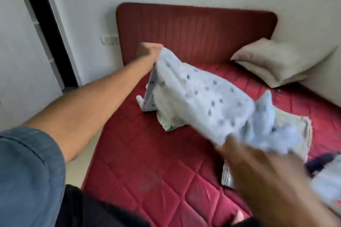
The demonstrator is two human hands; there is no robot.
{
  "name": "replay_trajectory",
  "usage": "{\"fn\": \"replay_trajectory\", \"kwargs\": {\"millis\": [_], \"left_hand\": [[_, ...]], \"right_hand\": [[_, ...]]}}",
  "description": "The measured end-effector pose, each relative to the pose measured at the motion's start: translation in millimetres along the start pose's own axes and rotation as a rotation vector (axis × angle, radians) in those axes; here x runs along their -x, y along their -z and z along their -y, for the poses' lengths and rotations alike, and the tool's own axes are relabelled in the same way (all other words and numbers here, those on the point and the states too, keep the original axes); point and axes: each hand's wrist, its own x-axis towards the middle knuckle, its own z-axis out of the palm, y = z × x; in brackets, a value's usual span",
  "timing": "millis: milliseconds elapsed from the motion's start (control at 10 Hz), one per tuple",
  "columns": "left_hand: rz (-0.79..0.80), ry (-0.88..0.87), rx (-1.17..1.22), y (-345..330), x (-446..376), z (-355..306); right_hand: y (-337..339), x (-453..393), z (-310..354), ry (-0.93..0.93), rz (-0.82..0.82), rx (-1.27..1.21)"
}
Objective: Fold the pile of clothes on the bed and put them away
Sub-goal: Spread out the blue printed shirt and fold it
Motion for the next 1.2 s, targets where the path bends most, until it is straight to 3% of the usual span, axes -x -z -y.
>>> {"fn": "replay_trajectory", "kwargs": {"millis": [100,200,300,400,500,700,800,900,1000,1100,1200], "left_hand": [[-0.046,-0.089,-0.289,-2,3,89],[-0.079,-0.172,-0.488,21,-18,157],[-0.097,-0.197,-0.637,61,-31,215],[-0.114,-0.169,-0.725,102,-46,265],[-0.12,-0.151,-0.781,137,-58,302],[-0.111,-0.11,-0.852,172,-71,358],[0.005,0.027,-0.927,165,-66,379],[0.206,-0.025,-0.97,141,-40,379],[0.412,-0.28,-0.825,106,14,339],[0.619,-0.312,-0.622,81,103,288],[1.01,-0.332,-0.569,69,206,242]], "right_hand": [[-88,-19,210,-0.114,0.363,0.136],[-134,-10,279,0.077,0.748,-0.156],[-174,-37,299,0.02,0.673,-0.325],[-210,-41,360,0.021,0.998,-0.391],[-247,-49,404,0.074,0.746,-0.574],[-308,-55,468,-0.185,1.017,-0.943],[-315,-50,455,-0.291,1.055,-1.066],[-311,-38,396,-0.424,0.929,-1.111],[-291,-14,299,-0.569,0.702,-0.928],[-245,25,189,-0.605,0.563,-0.556],[-187,68,110,-0.543,0.846,-0.168]]}}
